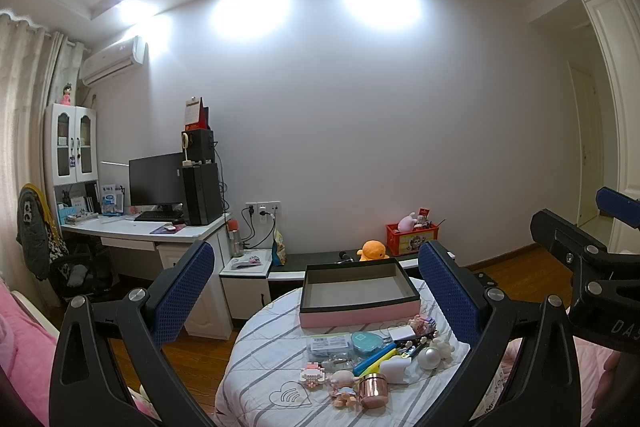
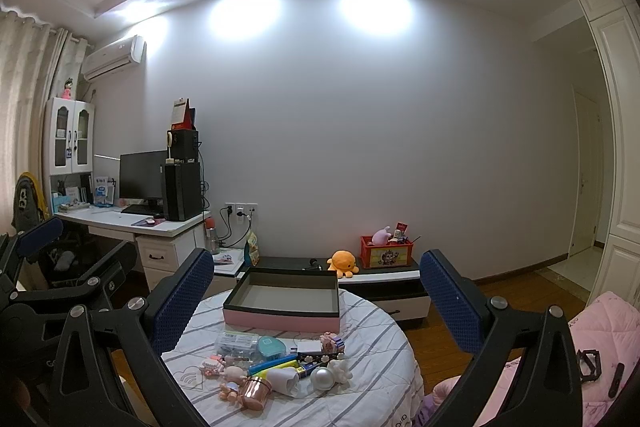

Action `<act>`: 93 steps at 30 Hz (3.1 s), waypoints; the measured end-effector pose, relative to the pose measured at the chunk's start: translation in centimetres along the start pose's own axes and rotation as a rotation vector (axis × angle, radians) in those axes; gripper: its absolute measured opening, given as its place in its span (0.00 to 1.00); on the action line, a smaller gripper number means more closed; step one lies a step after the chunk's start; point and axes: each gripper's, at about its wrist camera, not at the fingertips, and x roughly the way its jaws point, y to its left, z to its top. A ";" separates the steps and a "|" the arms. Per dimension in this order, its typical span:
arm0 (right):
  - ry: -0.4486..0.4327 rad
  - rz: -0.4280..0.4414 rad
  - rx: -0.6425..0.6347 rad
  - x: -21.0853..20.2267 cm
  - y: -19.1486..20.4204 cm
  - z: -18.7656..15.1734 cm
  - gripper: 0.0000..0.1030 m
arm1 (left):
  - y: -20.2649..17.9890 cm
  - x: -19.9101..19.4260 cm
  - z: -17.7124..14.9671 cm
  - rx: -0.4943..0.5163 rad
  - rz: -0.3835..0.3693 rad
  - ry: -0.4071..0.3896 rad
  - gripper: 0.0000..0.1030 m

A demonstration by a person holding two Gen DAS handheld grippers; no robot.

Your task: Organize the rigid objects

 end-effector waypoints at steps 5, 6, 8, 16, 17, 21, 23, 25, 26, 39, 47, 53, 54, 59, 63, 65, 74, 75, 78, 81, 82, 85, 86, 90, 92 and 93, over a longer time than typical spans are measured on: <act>0.005 0.003 -0.008 0.1 0.4 -0.1 1.00 | 0.0 0.0 0.0 0.000 0.003 0.000 1.00; 0.008 0.003 -0.008 0.2 0.5 0.0 1.00 | 0.0 -0.1 0.1 0.000 0.002 0.002 1.00; 0.007 0.004 -0.007 0.1 0.4 -0.2 1.00 | 0.0 -0.1 0.0 -0.002 0.002 0.000 1.00; 0.009 0.004 -0.006 0.1 0.3 -0.1 1.00 | 0.1 -0.1 -0.1 -0.002 0.001 0.001 1.00; 0.010 0.004 -0.006 0.1 0.2 -0.2 1.00 | 0.1 0.0 -0.1 -0.003 0.001 0.002 1.00; 0.013 0.002 -0.007 0.2 0.1 -0.4 1.00 | 0.2 0.0 -0.3 -0.002 0.001 0.003 1.00; 0.016 0.002 -0.007 0.4 0.1 -0.3 1.00 | 0.1 0.2 -0.5 -0.001 -0.001 0.007 1.00; 0.021 -0.001 -0.006 0.6 0.0 -0.5 1.00 | 0.0 0.6 -0.9 0.003 -0.004 0.017 1.00; 0.025 -0.002 -0.005 0.7 0.0 -0.7 1.00 | -0.1 0.7 -1.1 0.004 -0.005 0.020 1.00; 0.075 -0.003 0.017 2.8 -0.8 -1.9 1.00 | -0.7 3.2 -1.7 0.013 -0.025 0.052 1.00; 0.109 -0.010 0.020 4.8 -1.3 -3.2 1.00 | -0.8 5.9 -3.4 0.021 -0.017 0.093 1.00; 0.181 -0.031 0.023 7.8 -2.7 -5.8 1.00 | -0.3 9.7 -6.9 0.030 0.012 0.195 1.00; 0.209 -0.033 0.023 8.8 -3.0 -6.7 1.00 | -0.2 10.3 -7.8 0.033 0.009 0.215 1.00; 0.300 -0.018 0.037 11.8 -4.5 -10.7 1.00 | 0.4 12.9 -12.8 0.052 -0.003 0.335 1.00; 0.387 -0.012 0.005 13.7 -4.8 -14.9 1.00 | 1.7 14.7 -17.2 0.015 -0.003 0.443 1.00; 0.437 -0.008 0.006 14.6 -4.8 -16.7 1.00 | 1.8 15.3 -19.1 0.007 -0.029 0.483 1.00; 0.551 0.048 0.002 16.0 -4.5 -20.8 1.00 | 0.1 18.4 -23.7 0.030 -0.062 0.607 1.00; 0.558 0.049 0.003 16.1 -4.6 -20.9 1.00 | -0.1 18.9 -24.0 0.037 -0.063 0.615 1.00; 0.569 0.054 0.010 16.4 -4.7 -21.1 1.00 | -0.8 20.2 -24.7 0.060 -0.049 0.625 1.00; 0.572 0.060 0.013 16.7 -4.5 -21.2 1.00 | -0.6 21.2 -25.2 -0.007 -0.090 0.648 1.00; 0.574 0.063 0.010 16.8 -4.4 -21.2 1.00 | -0.5 21.6 -25.4 -0.019 -0.091 0.657 1.00; 0.579 0.074 0.006 17.4 -4.0 -21.4 1.00 | -0.7 22.4 -26.2 -0.030 -0.101 0.664 1.00; 0.583 0.076 0.005 17.5 -3.9 -21.5 1.00 | -0.7 22.8 -26.6 -0.027 -0.099 0.688 1.00; 0.594 0.094 0.001 18.0 -3.4 -22.0 1.00 | -0.7 23.3 -27.5 -0.031 -0.125 0.708 1.00; 0.595 0.100 -0.002 18.1 -3.1 -22.2 1.00 | -0.5 23.1 -27.4 -0.039 -0.147 0.701 0.90; 0.599 0.103 -0.004 18.1 -3.0 -22.3 1.00 | -0.5 23.0 -27.2 -0.048 -0.166 0.693 0.86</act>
